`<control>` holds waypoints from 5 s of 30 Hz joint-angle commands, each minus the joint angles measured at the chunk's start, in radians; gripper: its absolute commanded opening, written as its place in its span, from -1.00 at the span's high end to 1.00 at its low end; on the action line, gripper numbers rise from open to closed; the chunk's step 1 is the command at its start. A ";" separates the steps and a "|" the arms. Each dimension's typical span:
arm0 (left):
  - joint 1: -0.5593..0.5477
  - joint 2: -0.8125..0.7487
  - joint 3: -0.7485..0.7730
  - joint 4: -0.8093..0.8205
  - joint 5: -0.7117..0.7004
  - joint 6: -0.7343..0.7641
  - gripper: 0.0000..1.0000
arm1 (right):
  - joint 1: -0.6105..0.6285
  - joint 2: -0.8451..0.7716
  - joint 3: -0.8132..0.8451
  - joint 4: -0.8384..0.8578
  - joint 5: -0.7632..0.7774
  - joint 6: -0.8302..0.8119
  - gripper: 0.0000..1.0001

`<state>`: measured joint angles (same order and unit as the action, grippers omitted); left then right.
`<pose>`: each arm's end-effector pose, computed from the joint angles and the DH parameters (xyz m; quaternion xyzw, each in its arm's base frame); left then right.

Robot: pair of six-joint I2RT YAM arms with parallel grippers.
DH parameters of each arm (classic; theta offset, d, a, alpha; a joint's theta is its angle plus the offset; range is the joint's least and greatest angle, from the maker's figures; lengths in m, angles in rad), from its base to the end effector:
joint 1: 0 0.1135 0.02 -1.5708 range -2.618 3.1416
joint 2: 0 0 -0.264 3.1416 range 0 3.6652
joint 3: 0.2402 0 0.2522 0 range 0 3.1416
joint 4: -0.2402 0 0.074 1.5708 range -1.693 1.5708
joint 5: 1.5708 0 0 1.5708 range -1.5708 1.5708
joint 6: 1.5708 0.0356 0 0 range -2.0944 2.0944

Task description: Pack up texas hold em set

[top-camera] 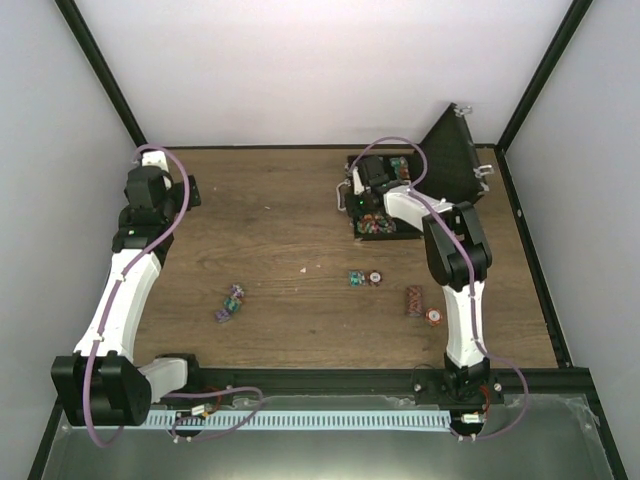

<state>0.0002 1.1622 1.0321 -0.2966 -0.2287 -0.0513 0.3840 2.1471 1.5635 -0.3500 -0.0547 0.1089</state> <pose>0.2647 0.0081 0.3385 -0.0832 0.8334 0.0822 0.5401 0.4318 0.1766 0.1619 -0.1386 0.9392 0.1016 0.2973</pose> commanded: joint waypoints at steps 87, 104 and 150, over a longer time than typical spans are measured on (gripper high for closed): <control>-0.001 -0.075 -0.049 0.061 -0.075 -0.020 -1.00 | 0.380 -0.407 -0.434 -0.331 0.137 0.321 0.29; -0.001 -0.067 -0.066 0.077 -0.097 -0.015 -1.00 | 0.107 -0.344 -0.155 -0.121 0.214 0.154 0.40; -0.001 -0.064 -0.065 0.077 -0.077 -0.023 -1.00 | -0.007 -0.193 -0.186 -0.147 0.031 0.070 0.40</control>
<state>0.0002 1.1015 0.9684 -0.2298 -0.3058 -0.0742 0.3824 1.9495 1.3727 -0.5076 0.0471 0.2089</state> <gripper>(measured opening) 0.998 0.352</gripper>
